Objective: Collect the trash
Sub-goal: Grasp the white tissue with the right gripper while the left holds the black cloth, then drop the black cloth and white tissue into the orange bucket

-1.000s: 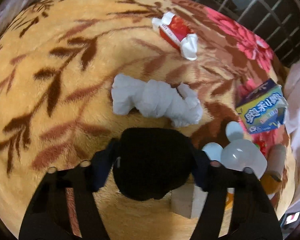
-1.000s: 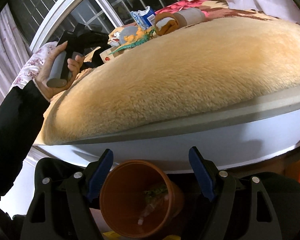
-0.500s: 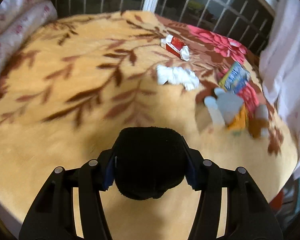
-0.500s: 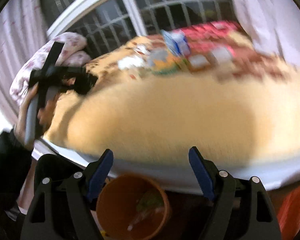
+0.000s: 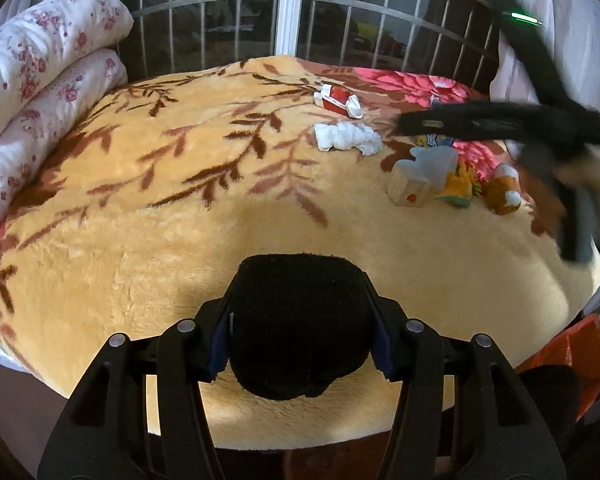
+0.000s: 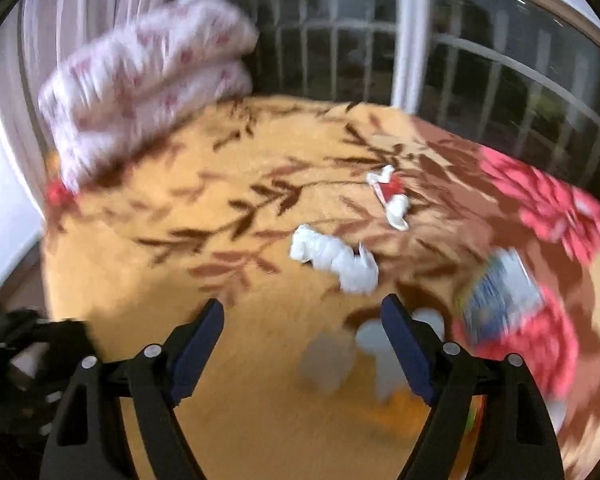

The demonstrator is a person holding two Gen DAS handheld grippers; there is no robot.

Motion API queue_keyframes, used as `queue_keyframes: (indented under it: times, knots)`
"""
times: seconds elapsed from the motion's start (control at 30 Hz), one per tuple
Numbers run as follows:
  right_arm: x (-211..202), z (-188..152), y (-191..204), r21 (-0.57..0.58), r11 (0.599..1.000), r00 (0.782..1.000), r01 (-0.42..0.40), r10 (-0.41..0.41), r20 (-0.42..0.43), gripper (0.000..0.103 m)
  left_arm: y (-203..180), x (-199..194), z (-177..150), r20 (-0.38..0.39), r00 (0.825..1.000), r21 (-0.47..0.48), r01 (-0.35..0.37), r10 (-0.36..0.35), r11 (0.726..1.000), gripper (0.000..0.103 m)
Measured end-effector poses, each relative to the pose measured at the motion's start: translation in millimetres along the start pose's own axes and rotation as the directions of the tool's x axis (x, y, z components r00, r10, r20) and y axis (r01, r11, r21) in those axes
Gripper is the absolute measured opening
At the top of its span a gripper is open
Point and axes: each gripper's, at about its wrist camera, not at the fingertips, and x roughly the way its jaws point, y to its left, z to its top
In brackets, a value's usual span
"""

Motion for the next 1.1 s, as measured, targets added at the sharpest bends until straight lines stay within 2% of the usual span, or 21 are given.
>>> queue_keyframes:
  times: [0.1, 0.37, 0.4, 0.43, 0.5, 0.67, 0.83, 0.93, 1.1]
  knots:
    - [42, 17, 1, -0.105, 0.994, 0.996, 0.013, -0.022, -0.091, 0.071, 5, 1, -3, -0.001, 1.000, -0.008, 0.016, -0.016, 1.000, 0.054]
    - [112, 30, -20, -0.183, 0.981, 0.967, 0.058, -0.102, -0.235, 0.069, 13, 12, 0, -0.013, 0.999, -0.032, 0.044, -0.044, 0.999, 0.054]
    - [118, 30, -20, -0.185, 0.981, 0.962, 0.056, -0.103, -0.255, 0.055, 13, 12, 0, -0.010, 0.999, -0.029, 0.042, -0.043, 0.999, 0.054]
    - [123, 28, -21, -0.172, 0.985, 0.956, 0.028, -0.077, -0.282, 0.048, 12, 13, 1, -0.010, 0.999, -0.027, 0.045, -0.045, 0.999, 0.054]
    - [120, 30, -20, -0.149, 0.988, 0.959, 0.042, -0.082, -0.271, 0.031, 12, 14, 1, -0.012, 0.999, -0.029, 0.046, -0.046, 0.999, 0.054]
    - [92, 34, -19, -0.059, 0.995, 0.970, 0.080, -0.091, -0.225, 0.029, 15, 12, 0, -0.020, 0.998, -0.051, 0.059, -0.061, 0.997, 0.054]
    - [25, 23, -14, 0.127, 0.992, 0.996, 0.003, 0.009, -0.094, 0.029, 14, -1, -5, -0.026, 0.997, -0.066, 0.072, -0.074, 0.995, 0.054]
    - [-17, 1, -1, 0.205, 0.977, 0.998, -0.053, 0.059, -0.022, 0.029, 5, -16, -13, -0.013, 0.997, -0.047, 0.079, -0.080, 0.996, 0.054]
    - [-83, -68, 39, 0.259, 0.962, 0.995, -0.093, 0.083, 0.050, 0.029, -10, -36, -34, -0.008, 0.995, 0.007, 0.101, -0.101, 0.995, 0.054]
